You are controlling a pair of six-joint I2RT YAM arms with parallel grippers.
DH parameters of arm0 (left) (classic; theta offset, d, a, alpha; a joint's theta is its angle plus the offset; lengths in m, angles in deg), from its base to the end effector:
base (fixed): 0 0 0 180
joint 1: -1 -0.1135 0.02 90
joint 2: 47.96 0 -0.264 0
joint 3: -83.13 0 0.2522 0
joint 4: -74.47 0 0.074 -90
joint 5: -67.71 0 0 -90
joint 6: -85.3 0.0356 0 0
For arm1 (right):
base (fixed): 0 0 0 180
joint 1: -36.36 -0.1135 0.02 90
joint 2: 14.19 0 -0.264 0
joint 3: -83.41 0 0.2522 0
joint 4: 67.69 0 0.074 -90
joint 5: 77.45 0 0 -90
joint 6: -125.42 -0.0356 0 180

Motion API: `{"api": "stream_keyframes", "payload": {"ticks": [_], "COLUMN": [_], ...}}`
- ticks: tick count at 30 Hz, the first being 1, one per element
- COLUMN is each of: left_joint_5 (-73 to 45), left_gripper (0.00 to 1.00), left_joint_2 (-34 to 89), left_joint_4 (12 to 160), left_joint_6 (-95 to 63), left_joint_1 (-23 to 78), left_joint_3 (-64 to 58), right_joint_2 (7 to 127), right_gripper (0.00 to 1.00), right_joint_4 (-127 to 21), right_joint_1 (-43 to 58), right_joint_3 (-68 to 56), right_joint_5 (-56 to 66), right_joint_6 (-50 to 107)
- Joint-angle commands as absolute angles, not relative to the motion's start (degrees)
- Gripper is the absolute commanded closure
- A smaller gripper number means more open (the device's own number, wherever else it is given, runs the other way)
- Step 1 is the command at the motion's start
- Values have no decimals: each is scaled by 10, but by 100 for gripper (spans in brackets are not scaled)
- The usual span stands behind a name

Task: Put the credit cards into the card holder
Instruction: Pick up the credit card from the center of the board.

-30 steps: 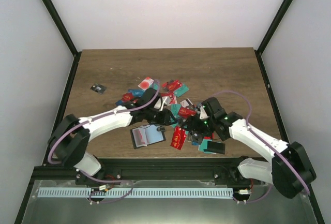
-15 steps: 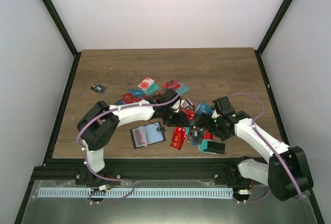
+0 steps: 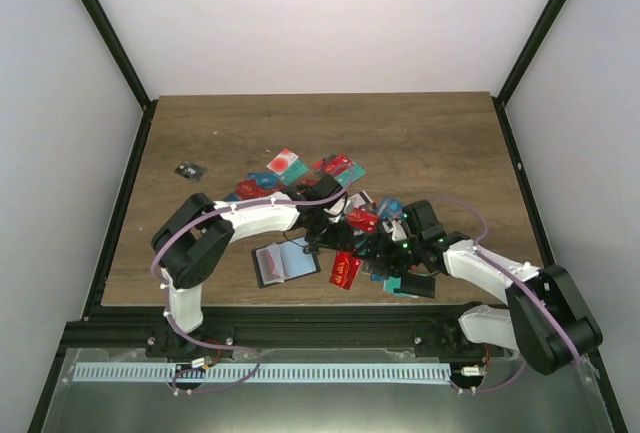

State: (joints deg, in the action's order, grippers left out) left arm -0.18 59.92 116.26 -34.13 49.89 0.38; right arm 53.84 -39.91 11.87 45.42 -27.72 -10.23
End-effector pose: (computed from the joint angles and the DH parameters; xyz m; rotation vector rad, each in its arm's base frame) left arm 0.2341 -0.2886 0.1592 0.6162 2.8955 -0.8295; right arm 0.1665 0.1011 0.1465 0.2225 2.8002 1.3012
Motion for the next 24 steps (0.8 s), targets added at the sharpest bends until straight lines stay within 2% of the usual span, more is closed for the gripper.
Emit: {"api": "stream_keyframes", "payload": {"ticks": [1, 14, 20, 24], "left_joint_5": [-1, 73, 118, 139], "left_gripper": [46, 41, 41, 46], "left_joint_2": [622, 640, 648, 650], "left_joint_4": [1163, 1107, 1063, 1041], "left_joint_6": [-318, -296, -295, -297], "left_joint_1": [495, 477, 470, 465], "left_joint_3": [2, 36, 69, 85], "right_joint_2": [565, 624, 658, 678], "right_gripper": [32, 41, 43, 45], "right_joint_4": [-485, -573, -595, -606], "right_joint_1": [99, 87, 87, 87], "right_joint_3": [456, 504, 511, 515], "right_joint_5": [-307, -301, -290, -287], "right_joint_6": [-145, -190, -190, -186]}}
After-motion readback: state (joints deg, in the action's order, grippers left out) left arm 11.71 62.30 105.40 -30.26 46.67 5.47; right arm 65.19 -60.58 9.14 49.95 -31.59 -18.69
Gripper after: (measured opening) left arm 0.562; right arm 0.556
